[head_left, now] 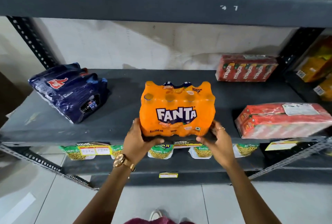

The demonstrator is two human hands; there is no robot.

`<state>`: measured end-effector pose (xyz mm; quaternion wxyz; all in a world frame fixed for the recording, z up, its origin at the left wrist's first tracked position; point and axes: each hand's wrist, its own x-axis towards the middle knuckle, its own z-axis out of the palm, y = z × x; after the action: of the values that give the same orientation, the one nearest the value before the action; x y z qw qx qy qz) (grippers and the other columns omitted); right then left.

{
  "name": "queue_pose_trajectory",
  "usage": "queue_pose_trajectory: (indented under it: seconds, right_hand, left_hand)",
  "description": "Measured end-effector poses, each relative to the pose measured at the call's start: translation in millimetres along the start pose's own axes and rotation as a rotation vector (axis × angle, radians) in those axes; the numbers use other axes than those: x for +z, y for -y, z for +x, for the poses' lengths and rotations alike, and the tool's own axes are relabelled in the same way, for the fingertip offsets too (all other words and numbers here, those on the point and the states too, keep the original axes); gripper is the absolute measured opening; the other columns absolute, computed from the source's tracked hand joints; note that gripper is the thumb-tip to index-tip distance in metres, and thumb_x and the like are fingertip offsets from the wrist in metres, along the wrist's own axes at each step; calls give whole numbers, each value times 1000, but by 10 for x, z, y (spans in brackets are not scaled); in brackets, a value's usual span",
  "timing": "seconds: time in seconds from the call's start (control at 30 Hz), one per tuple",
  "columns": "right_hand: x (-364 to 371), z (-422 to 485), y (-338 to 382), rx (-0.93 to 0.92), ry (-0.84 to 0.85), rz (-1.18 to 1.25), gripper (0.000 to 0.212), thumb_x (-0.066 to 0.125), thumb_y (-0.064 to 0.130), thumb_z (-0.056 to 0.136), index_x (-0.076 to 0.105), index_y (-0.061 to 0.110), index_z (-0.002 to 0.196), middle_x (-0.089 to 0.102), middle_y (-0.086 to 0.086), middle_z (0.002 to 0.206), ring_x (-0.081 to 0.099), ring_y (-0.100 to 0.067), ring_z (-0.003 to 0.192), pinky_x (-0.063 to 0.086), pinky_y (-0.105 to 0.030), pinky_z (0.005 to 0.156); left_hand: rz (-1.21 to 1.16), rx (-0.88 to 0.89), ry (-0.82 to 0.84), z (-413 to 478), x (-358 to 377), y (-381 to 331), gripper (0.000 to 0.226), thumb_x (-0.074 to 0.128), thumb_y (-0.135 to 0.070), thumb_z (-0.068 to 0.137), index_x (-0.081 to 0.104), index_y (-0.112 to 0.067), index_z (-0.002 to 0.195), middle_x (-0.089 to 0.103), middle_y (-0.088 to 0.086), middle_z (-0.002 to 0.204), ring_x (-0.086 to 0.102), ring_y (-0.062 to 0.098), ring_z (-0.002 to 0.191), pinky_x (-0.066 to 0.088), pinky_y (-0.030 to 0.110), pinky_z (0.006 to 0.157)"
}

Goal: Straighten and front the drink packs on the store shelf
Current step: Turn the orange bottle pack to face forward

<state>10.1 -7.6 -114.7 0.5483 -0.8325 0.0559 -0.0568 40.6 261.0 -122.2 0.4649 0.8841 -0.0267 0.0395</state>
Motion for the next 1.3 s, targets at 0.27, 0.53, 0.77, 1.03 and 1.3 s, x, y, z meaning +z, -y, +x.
queue_pose_trajectory:
  seconds: [0.27,0.53,0.77,1.03,1.3]
  right_hand:
    - [36,-56,-24,-80,-64,-190,88,86,19,63,39,15,138,31,-5,152,35,-13,135,35,-31,109]
    - [30,-33,-118,-39,-44,-228,69,80,25,72,43,10,129,65,-14,120,61,-33,113,51,-41,93]
    - [95,-36,-147,-56,-2,-203,76,78,35,71,38,11,130,60,-17,128,52,-40,124,50,-47,98]
    - [222,-16,-132,-95,-24,-168,66,75,32,76,38,17,129,59,-16,130,52,-38,124,52,-52,94]
    - [232,-23,-156,-96,-44,-131,63,76,33,75,44,14,126,67,-7,111,65,-27,105,54,-30,85]
  left_hand:
    - [39,-28,-43,-185,91,26,91,80,-43,65,32,-15,137,36,18,148,24,28,139,32,52,110]
    - [98,-14,-91,-251,154,-121,80,64,-56,75,43,-3,132,63,15,124,29,27,137,13,42,116]
    - [21,-5,-60,-201,113,-98,60,66,-55,70,51,-19,115,66,-4,106,49,36,119,24,57,111]
    - [-56,20,-184,-252,91,-28,52,73,-40,68,50,-24,112,56,-2,103,51,39,112,43,61,94]
    - [77,-72,-83,-194,76,182,64,75,-44,72,50,-10,119,60,16,116,47,42,119,42,57,96]
